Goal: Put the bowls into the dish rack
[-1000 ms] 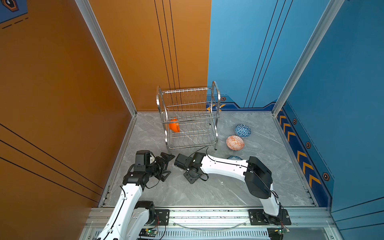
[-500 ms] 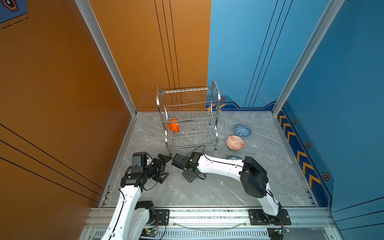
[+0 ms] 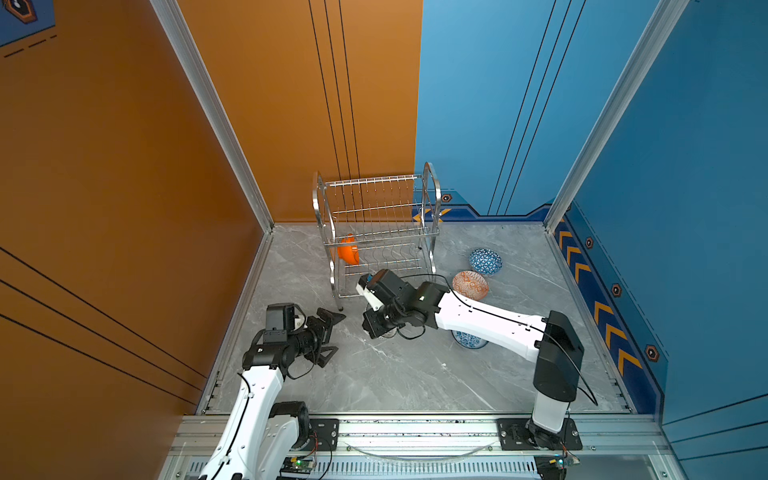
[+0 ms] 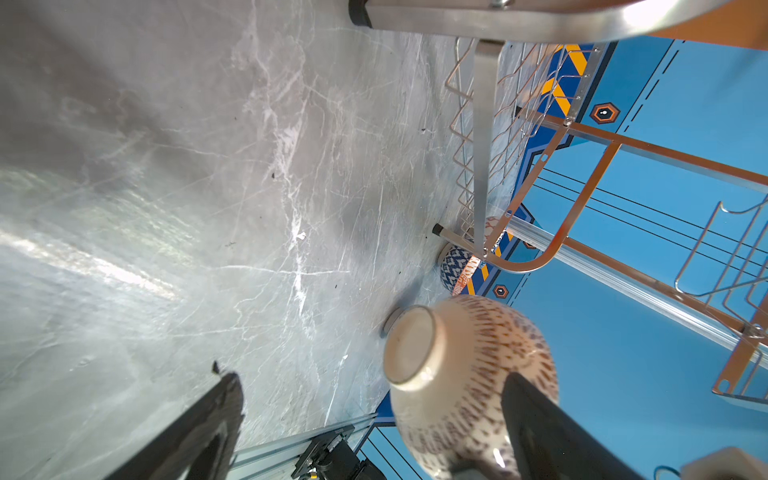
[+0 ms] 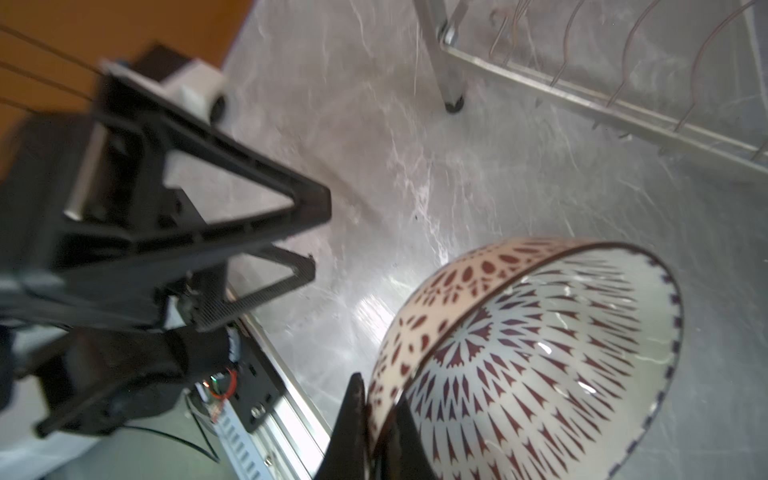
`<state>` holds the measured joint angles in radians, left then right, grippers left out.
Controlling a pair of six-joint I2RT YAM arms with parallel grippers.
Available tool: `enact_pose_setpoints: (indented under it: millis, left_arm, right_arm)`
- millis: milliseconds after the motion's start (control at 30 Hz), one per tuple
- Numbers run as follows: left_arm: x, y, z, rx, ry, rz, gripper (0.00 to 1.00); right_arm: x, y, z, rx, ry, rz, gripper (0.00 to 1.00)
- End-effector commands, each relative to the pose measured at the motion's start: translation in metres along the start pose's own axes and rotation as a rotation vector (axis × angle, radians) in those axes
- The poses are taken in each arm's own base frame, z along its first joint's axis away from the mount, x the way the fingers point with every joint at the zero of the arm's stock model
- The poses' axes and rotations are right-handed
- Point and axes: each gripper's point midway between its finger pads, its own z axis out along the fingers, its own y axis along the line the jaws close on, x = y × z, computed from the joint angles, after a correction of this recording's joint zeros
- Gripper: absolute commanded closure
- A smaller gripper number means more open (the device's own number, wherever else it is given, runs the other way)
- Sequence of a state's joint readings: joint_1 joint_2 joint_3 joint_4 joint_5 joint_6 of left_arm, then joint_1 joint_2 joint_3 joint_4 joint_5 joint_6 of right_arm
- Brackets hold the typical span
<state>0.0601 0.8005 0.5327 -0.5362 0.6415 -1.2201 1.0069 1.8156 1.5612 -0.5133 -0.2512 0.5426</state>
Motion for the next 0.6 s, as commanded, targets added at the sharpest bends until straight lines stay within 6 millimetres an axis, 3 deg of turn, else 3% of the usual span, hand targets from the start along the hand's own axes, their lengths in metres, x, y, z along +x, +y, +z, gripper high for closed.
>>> enact_pose_setpoints:
  millis: [0,300,567]
  left_arm:
    - [0.000,-0.009,-0.006,0.012,0.000,0.021,0.02]
    - [0.003,-0.012,-0.009,0.004,0.007,0.035,0.02]
    - [0.005,-0.015,-0.011,-0.004,0.016,0.044,0.02]
  right_arm:
    - [-0.047,0.018,-0.014,-0.217,-0.174,0.157,1.00]
    - [-0.102,0.009,-0.030,-0.427,-0.364,0.354,1.00]
    - [-0.135,-0.004,-0.032,-0.550,-0.455,0.475,1.00]
